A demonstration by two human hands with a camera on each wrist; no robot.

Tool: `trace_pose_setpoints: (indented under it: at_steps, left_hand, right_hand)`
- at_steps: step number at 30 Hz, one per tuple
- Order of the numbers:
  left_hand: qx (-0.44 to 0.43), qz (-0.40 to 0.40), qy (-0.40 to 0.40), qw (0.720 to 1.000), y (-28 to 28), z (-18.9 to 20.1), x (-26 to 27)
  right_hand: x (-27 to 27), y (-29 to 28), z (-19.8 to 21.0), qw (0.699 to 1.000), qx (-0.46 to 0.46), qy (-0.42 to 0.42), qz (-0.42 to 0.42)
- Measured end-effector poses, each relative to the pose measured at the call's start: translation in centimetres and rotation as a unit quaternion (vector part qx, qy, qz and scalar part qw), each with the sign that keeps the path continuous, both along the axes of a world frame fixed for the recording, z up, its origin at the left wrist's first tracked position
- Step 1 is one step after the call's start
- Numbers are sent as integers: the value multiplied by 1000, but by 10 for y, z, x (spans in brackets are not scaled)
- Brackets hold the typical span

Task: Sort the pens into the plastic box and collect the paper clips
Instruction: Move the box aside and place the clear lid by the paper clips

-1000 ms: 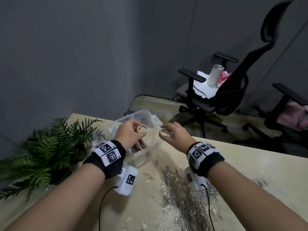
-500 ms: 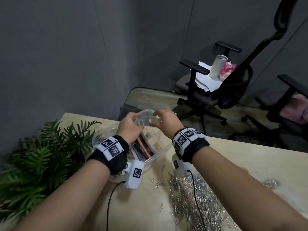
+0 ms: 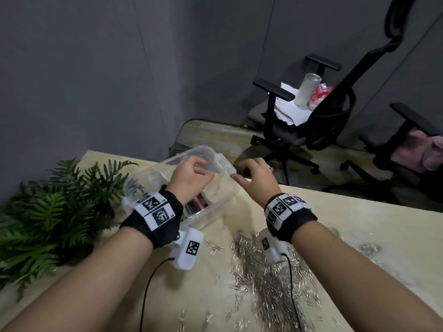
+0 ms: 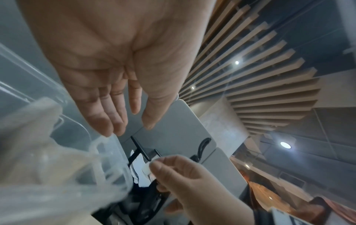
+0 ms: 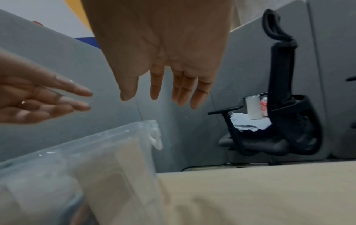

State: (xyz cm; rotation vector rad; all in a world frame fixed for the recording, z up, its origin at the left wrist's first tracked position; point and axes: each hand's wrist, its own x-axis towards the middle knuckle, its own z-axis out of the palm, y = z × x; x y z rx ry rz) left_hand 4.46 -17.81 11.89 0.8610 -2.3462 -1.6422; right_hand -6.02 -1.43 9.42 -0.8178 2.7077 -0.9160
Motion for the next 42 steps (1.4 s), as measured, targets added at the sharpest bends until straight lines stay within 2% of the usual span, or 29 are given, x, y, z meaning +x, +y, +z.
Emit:
trace_pose_setpoints:
  at_steps: [4, 9, 13, 17, 22, 31, 39, 42]
  left_hand:
    - [-1, -50, -6, 999, 54, 2, -2]
    - [-60, -134, -31, 989, 131, -12, -7]
    - [-136, -206, -81, 966, 192, -37, -19]
    - [-140, -230, -120, 956, 234, -60, -37]
    - [-143, -217, -151, 954, 261, -92, -69]
    - [-179, -205, -221, 936, 274, -143, -108]
    - [-226, -186, -213, 932, 272, -153, -119]
    - [-214, -169, -197, 942, 268, -145, -119]
  right_hand:
    - [7, 78, -13, 996, 78, 1, -33]
    - [15, 172, -37, 980, 177, -52, -70]
    - [12, 237, -48, 970, 202, -97, -89]
    - [-5, 283, -60, 964, 218, -116, -95]
    - [-35, 301, -78, 967, 203, -129, -85]
    - [-68, 289, -118, 962, 222, -155, -40]
    - [-80, 286, -125, 962, 225, -150, -41]
    - [-77, 283, -118, 966, 205, -152, -49]
